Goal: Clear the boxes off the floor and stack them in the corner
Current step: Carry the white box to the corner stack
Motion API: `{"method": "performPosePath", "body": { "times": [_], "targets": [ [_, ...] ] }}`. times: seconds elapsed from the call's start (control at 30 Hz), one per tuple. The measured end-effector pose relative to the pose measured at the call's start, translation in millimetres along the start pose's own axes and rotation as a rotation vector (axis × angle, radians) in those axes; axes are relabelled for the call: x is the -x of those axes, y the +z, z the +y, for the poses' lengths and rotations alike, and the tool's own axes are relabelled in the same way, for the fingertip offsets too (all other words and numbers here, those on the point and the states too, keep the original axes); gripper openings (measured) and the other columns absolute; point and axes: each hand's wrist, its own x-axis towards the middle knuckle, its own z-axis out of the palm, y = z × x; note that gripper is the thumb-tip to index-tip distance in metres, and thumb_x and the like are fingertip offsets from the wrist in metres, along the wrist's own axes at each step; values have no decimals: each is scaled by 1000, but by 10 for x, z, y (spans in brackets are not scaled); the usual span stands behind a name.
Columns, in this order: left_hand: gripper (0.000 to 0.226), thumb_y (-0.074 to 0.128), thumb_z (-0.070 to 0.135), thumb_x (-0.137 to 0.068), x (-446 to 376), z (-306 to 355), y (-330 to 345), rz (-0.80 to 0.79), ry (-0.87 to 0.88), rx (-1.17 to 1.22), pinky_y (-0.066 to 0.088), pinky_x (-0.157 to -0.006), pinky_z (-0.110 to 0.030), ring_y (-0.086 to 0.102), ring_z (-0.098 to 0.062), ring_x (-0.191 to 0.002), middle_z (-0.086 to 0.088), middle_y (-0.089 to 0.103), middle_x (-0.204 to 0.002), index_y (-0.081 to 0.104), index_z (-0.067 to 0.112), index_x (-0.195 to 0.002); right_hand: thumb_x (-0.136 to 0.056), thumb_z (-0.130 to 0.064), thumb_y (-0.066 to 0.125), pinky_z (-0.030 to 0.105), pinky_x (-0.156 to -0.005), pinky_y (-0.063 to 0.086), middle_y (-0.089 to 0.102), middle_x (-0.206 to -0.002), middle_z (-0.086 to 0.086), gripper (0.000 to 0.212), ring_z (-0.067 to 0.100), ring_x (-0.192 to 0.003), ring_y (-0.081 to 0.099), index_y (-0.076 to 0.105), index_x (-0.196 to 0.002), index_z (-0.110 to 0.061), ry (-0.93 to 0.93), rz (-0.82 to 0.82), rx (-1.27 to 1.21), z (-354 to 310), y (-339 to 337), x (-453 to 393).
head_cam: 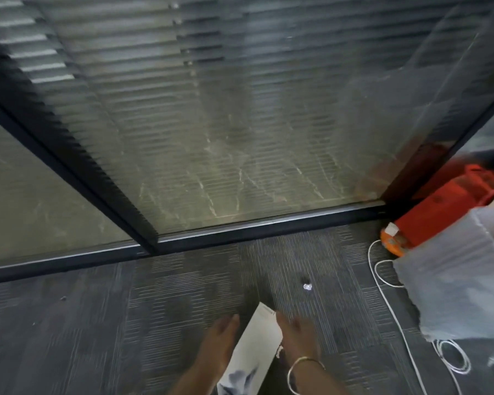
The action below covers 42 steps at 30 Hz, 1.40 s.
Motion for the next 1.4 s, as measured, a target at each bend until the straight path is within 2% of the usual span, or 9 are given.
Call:
{"method": "performPosePath", "body": {
  "times": [0.1, 0.17, 0.3, 0.47, 0.73, 0.87, 1.03, 1.23, 1.4],
  "targets": [
    [15, 51, 33, -100, -498, -264, 110, -44, -20, -45, 36, -96, -27, 49, -18, -124, -4, 57, -121, 59, 26, -110, -80, -54, 67, 32, -83, 41, 60, -103, 12, 44, 28, -101, 60, 59, -96, -14, -5, 45, -13, 100, 166, -322],
    [30, 48, 27, -101, -855, -491, 240, -54, -54, -62, 35, -98, -27, 48, -24, -126, -5, 54, -122, 59, 11, -125, -78, -55, 68, 33, -94, 43, 61, -122, 12, 64, 29, -112, 58, 60, -121, -8, 19, 30, -40, 314, 349, -642],
    [40, 55, 46, -92, -1395, -888, 485, -105, -132, -11, 46, -102, -47, 65, -31, -103, -8, 71, -110, 71, 11, -103, -35, -90, 64, 44, -102, 45, 58, -133, 5, 128, 27, -120, 56, 49, -138, -16, 22, 26, -167, 954, 787, -1367],
    [39, 46, 45, -96, -1821, -1290, 761, -144, -102, -87, 50, -95, -40, 66, -22, -99, -4, 70, -113, 65, 17, -114, -24, -89, 70, 44, -95, 52, 61, -128, 3, 143, 24, -111, 61, 41, -142, -14, 40, -26, -284, 1426, 1033, -1726],
    [76, 51, 49, -95, -2197, -1629, 960, -98, -159, -114, 42, -97, -33, 44, -31, -133, -10, 36, -153, 18, 16, -155, -66, -44, 83, 41, -106, 42, 46, -141, 6, 114, 24, -124, 50, 14, -152, -15, 109, -96, -342, 1461, 1110, -1723],
    [69, 58, 52, -90, -2251, -1810, 982, -214, -200, -50, 44, -96, -33, 57, -20, -116, -5, 55, -138, 41, 14, -145, -71, -37, 82, 39, -106, 40, 45, -139, 5, 117, 21, -116, 50, 0, -153, -22, 107, -66, -360, 1587, 1191, -1784],
    [62, 62, 69, -72, -2296, -1878, 925, -225, -186, -25, 55, -88, -41, 71, -19, -94, 3, 74, -104, 66, 29, -119, -53, -49, 87, 47, -101, 46, 52, -134, 2, 118, 23, -115, 56, 21, -149, -28, 96, -66, -414, 1549, 1169, -1753],
    [39, 66, 48, -86, -1882, -1186, 699, -214, -119, 17, 55, -74, -28, 71, -17, -89, 4, 74, -100, 67, 26, -118, -33, -67, 81, 42, -90, 54, 69, -106, -5, 100, 20, -95, 67, 57, -120, -25, 22, 14, -366, 1022, 881, -1443],
    [30, 59, 47, -91, -1327, -214, 479, -184, 23, -89, 36, -50, -12, 54, 1, -69, 16, 55, -81, 59, 28, -114, -33, -71, 76, 43, -88, 55, 72, -97, -5, 88, 21, -91, 69, 65, -106, -23, -78, 89, -327, 287, 467, -899]
  ]
}}
